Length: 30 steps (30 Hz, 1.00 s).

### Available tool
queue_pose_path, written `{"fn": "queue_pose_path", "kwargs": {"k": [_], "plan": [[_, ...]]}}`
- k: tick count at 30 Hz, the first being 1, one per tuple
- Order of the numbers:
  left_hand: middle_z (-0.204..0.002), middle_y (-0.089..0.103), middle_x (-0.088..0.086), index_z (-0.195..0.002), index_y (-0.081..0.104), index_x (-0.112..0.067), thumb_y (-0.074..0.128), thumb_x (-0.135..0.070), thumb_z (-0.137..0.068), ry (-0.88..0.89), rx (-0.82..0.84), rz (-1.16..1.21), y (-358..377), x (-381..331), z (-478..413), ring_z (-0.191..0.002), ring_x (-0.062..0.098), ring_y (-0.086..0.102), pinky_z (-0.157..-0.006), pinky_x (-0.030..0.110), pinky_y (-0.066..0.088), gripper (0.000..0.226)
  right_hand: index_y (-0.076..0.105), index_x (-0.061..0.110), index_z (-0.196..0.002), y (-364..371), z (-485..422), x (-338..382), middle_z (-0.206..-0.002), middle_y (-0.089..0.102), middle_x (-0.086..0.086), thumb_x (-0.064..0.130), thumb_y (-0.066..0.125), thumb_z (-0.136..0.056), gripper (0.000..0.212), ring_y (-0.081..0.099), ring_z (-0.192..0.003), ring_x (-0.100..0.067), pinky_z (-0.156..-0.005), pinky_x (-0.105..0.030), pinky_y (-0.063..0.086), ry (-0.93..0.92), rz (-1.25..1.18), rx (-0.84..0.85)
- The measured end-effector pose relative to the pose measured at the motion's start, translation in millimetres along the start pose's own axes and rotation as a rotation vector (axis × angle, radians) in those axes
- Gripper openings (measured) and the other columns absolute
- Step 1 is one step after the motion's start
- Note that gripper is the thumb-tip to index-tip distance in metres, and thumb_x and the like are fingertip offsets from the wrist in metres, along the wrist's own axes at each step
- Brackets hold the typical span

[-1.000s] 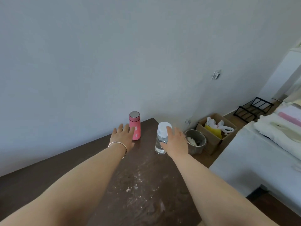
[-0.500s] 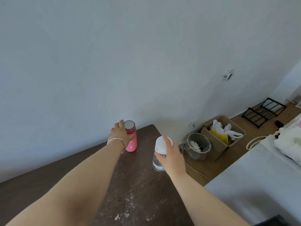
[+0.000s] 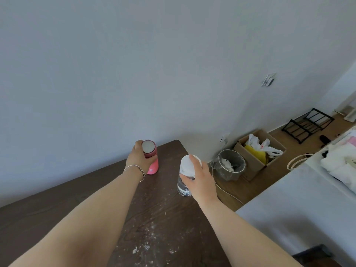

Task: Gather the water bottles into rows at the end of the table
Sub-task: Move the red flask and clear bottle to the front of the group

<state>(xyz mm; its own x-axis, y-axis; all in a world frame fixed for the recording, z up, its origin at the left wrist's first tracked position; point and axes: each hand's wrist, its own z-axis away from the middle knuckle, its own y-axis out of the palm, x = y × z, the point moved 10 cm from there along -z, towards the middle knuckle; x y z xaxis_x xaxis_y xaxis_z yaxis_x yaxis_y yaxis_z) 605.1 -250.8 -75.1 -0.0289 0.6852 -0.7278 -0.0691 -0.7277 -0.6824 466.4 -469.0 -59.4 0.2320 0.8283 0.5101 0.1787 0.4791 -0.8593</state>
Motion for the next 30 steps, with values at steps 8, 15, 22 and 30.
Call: {"fn": "queue_pose_path", "kwargs": {"k": [8,15,22,30], "plan": [[-0.115,0.061,0.002,-0.123,0.042,-0.023,0.078,-0.033,-0.074,0.038,0.037,0.024,-30,9,62,-0.098,0.024,0.059,-0.081,0.034,0.047,0.062,0.034,0.033,-0.157,-17,36,38,-0.149,0.047,-0.009,0.044,0.075,-0.093,0.077,0.056,-0.132,-0.028,-0.103,-0.036,0.057,-0.013,-0.034,-0.031],[-0.113,0.062,0.000,-0.119,0.044,-0.025,0.078,-0.033,-0.072,0.079,0.029,0.068,-76,22,133,-0.097,0.024,0.060,-0.083,0.037,0.051,0.058,0.033,0.036,-0.157,-28,107,71,-0.150,0.045,-0.007,0.041,0.073,-0.095,0.075,0.054,-0.133,-0.031,-0.106,-0.040,0.054,0.072,-0.146,-0.057],[-0.114,0.061,-0.003,-0.120,0.043,-0.026,0.076,-0.033,-0.072,0.074,0.010,0.062,-115,46,203,-0.094,0.021,0.058,-0.080,0.034,0.047,0.058,0.035,0.037,-0.158,-30,175,92,-0.147,0.045,-0.007,0.033,0.072,-0.094,0.073,0.055,-0.130,-0.034,-0.102,-0.041,0.048,0.126,-0.233,-0.063],[-0.111,0.059,-0.004,-0.123,0.041,-0.025,0.075,-0.033,-0.073,-0.002,-0.076,0.088,-148,73,295,-0.094,0.022,0.058,-0.076,0.033,0.046,0.061,0.038,0.037,-0.157,-29,239,107,-0.144,0.047,-0.007,0.030,0.072,-0.094,0.073,0.057,-0.124,-0.035,-0.094,-0.038,0.048,0.061,-0.278,-0.031]]}}
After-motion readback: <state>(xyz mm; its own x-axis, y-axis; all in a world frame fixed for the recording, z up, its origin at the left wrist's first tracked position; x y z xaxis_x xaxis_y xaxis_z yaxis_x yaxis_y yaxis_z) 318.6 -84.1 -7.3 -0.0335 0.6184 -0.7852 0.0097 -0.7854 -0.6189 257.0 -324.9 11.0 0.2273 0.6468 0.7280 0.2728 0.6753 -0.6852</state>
